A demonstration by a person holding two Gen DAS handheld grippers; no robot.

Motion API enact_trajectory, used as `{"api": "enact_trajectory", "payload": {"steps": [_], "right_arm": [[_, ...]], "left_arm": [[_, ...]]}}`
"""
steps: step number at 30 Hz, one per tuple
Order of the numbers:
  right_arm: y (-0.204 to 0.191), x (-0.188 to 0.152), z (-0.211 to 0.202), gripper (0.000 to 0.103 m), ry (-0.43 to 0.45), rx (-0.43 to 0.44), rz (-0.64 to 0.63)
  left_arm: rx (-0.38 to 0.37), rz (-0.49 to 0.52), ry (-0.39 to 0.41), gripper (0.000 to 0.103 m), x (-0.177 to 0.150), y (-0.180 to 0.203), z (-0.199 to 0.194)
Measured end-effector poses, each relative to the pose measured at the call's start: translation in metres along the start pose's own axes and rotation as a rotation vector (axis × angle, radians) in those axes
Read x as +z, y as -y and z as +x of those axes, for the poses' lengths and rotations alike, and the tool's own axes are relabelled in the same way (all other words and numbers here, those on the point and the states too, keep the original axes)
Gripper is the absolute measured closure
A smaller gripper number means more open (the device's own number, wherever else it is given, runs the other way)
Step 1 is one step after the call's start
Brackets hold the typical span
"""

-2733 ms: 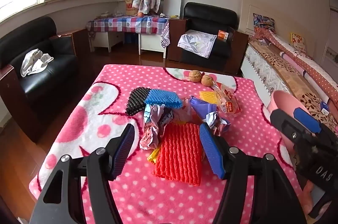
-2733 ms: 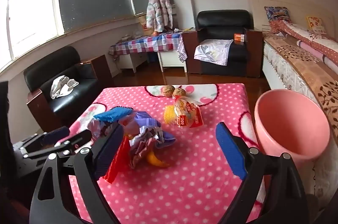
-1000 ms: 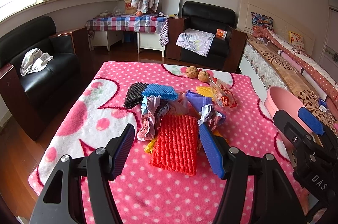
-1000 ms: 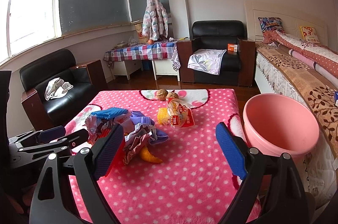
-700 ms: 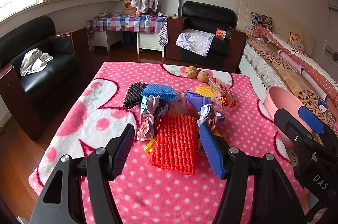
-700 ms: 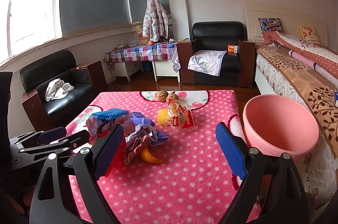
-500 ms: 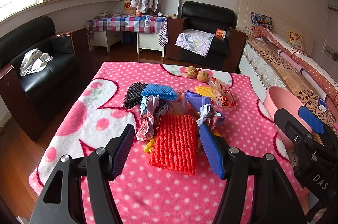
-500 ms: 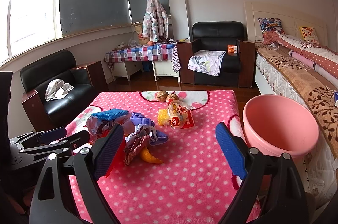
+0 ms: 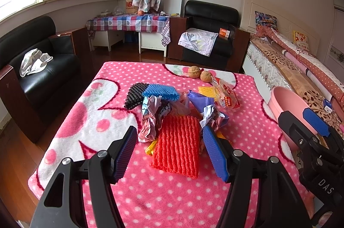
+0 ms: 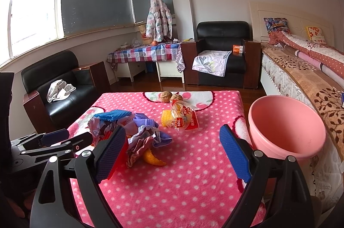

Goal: Collect trash

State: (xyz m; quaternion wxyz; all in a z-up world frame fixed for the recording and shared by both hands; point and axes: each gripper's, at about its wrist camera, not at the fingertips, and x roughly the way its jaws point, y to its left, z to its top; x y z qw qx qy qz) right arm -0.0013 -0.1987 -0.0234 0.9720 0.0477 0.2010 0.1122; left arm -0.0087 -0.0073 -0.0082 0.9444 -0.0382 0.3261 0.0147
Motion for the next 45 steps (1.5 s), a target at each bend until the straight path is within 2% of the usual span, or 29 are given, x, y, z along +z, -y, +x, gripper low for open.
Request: {"api": "enact_trajectory", "payload": {"steps": [7, 12, 15, 20, 24, 29, 30, 33, 34, 35, 42, 45], "right_arm": [[0.004, -0.005, 0.008, 0.014, -0.022, 0.011, 0.008], [0.008, -0.009, 0.016, 0.014, -0.047, 0.029, 0.015], [0.007, -0.013, 0.022, 0.018, -0.067, 0.044, 0.010], [0.003, -0.018, 0.030, 0.025, -0.093, 0.078, -0.012], [0.000, -0.022, 0.034, 0.031, -0.117, 0.126, -0.020], [-0.005, -0.025, 0.037, 0.035, -0.143, 0.181, -0.028], [-0.006, -0.025, 0.038, 0.035, -0.147, 0.191, -0.031], [-0.010, -0.026, 0.039, 0.035, -0.165, 0.227, -0.034], [-0.012, -0.026, 0.040, 0.035, -0.174, 0.243, -0.033], [-0.014, -0.026, 0.041, 0.035, -0.184, 0.259, -0.032], [-0.032, -0.031, 0.054, 0.035, -0.277, 0.361, -0.039], [-0.040, -0.032, 0.064, 0.039, -0.325, 0.391, -0.041]], "left_arm": [[-0.057, -0.039, 0.015, 0.040, -0.010, -0.006, -0.006], [-0.053, -0.064, 0.013, 0.040, -0.014, -0.026, -0.004], [-0.063, -0.057, -0.002, 0.040, -0.020, -0.031, -0.004], [-0.093, -0.067, -0.046, 0.052, -0.013, -0.037, 0.010], [-0.112, -0.058, -0.058, 0.054, -0.004, -0.032, 0.025], [-0.088, -0.049, -0.066, 0.054, 0.003, -0.029, 0.044], [-0.084, -0.050, -0.071, 0.057, 0.004, -0.029, 0.048], [-0.093, -0.057, -0.092, 0.076, 0.005, -0.033, 0.059], [-0.097, -0.061, -0.099, 0.088, 0.004, -0.034, 0.061], [-0.109, -0.070, -0.106, 0.093, 0.004, -0.036, 0.063], [-0.134, -0.082, -0.084, 0.096, -0.005, -0.046, 0.057], [-0.151, -0.092, -0.085, 0.096, -0.008, -0.050, 0.055]]}}
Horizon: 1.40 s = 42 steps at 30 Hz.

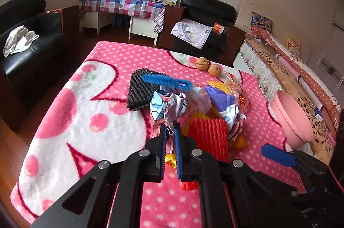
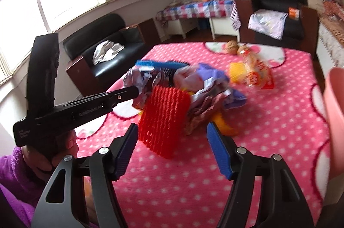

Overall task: Collect trash
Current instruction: 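Grasp the crumpled foil wrapper with the left tool while the right tool grasps the red mesh net, then carry the foil wrapper and red mesh net over the pink bucket with both tools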

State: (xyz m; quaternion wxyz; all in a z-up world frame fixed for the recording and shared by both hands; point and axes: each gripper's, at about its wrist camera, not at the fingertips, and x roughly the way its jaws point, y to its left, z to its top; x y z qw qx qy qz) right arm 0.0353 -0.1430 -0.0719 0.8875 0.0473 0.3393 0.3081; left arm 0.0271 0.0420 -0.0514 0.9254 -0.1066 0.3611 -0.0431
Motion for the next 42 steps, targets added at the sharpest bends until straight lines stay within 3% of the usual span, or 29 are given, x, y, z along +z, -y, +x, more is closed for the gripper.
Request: {"api": "enact_trajectory", "payload": {"steps": [5, 8, 15, 28, 42], "right_arm": [[0.001, 0.000, 0.021, 0.044, -0.079, 0.012, 0.041], [0.003, 0.000, 0.033, 0.054, -0.122, 0.027, 0.074], [0.001, -0.004, 0.049, 0.089, -0.181, 0.036, 0.088], [0.013, 0.002, 0.002, 0.091, -0.079, 0.013, 0.075], [0.057, 0.007, -0.047, 0.091, 0.073, -0.077, 0.165]], "left_arm": [[-0.024, -0.004, -0.002, 0.096, -0.004, -0.003, -0.003], [-0.034, -0.008, -0.003, 0.096, -0.005, -0.004, -0.005], [-0.042, -0.016, 0.007, 0.097, -0.005, -0.010, -0.013], [-0.092, 0.028, 0.046, 0.097, -0.002, 0.003, -0.048], [-0.200, 0.112, 0.077, 0.097, 0.017, 0.063, -0.062]]}}
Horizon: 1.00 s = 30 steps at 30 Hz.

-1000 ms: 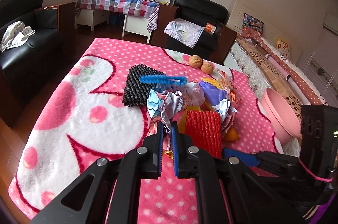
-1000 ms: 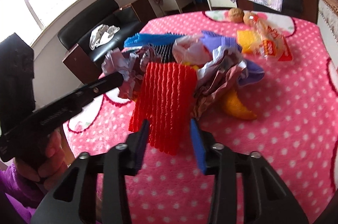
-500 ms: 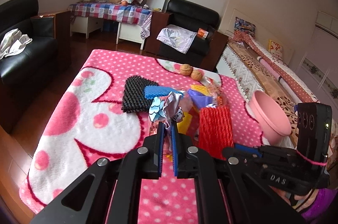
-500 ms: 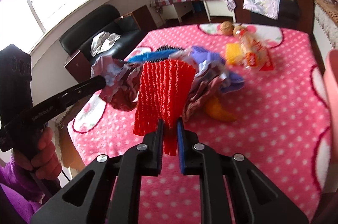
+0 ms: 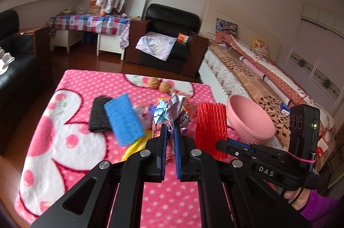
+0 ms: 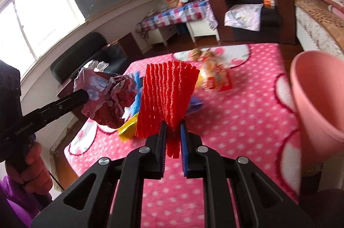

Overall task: Collect trash
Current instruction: 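Carry the foil wrapper and red mesh net over the pink bucket with both tools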

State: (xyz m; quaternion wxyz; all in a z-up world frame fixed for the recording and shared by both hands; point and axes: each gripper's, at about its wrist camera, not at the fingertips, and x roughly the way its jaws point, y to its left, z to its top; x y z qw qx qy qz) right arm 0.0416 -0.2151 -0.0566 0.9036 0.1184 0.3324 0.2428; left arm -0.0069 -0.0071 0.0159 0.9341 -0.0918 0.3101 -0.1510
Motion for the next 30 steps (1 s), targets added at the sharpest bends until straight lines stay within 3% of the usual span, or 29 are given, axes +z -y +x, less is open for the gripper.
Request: {"api": "enact_trajectory", "payload": {"steps": [13, 21, 30], "right_arm": [[0.078, 0.013, -0.053, 0.091, 0.161, -0.204, 0.124], [0.122, 0.020, -0.078, 0.091, 0.218, -0.333, 0.165], [0.164, 0.018, -0.088, 0.091, 0.226, -0.449, 0.207]], "left_arm": [[-0.116, 0.094, -0.033, 0.097, 0.025, 0.077, 0.055], [-0.184, 0.157, -0.047, 0.097, 0.042, 0.135, 0.093], [-0.231, 0.217, -0.082, 0.097, 0.049, 0.187, 0.139]]}}
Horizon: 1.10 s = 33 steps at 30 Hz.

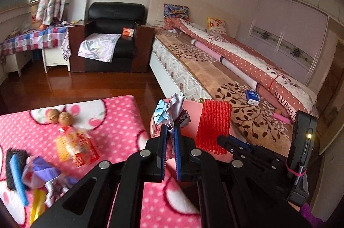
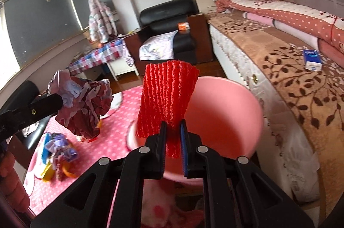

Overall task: Collect trash
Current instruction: 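Carry the foil wrapper and red mesh net over the pink bucket with both tools, then open both tools to drop the wrapper and mesh into the bucket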

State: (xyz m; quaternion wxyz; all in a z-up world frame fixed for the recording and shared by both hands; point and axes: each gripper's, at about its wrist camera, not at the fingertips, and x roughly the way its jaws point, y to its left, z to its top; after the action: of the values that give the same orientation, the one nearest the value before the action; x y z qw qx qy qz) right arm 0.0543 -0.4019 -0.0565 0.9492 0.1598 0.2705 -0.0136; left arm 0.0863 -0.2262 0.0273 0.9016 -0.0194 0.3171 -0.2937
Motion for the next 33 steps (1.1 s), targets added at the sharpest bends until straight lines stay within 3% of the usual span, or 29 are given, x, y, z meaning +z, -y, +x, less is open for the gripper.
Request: {"api": "enact_trajectory", "payload": {"steps": [5, 15, 33], "right_arm": [[0.023, 0.003, 0.007, 0.091, -0.008, -0.043, 0.014], [0.031, 0.005, 0.026, 0.091, -0.025, -0.089, -0.007], [0.039, 0.002, 0.035, 0.090, -0.051, -0.109, 0.010]], "left_arm": [[-0.008, 0.021, -0.036, 0.097, 0.003, 0.013, 0.031], [-0.005, 0.038, -0.096, 0.097, 0.000, 0.020, 0.073], [0.009, 0.032, -0.121, 0.095, -0.007, 0.020, 0.089]]}}
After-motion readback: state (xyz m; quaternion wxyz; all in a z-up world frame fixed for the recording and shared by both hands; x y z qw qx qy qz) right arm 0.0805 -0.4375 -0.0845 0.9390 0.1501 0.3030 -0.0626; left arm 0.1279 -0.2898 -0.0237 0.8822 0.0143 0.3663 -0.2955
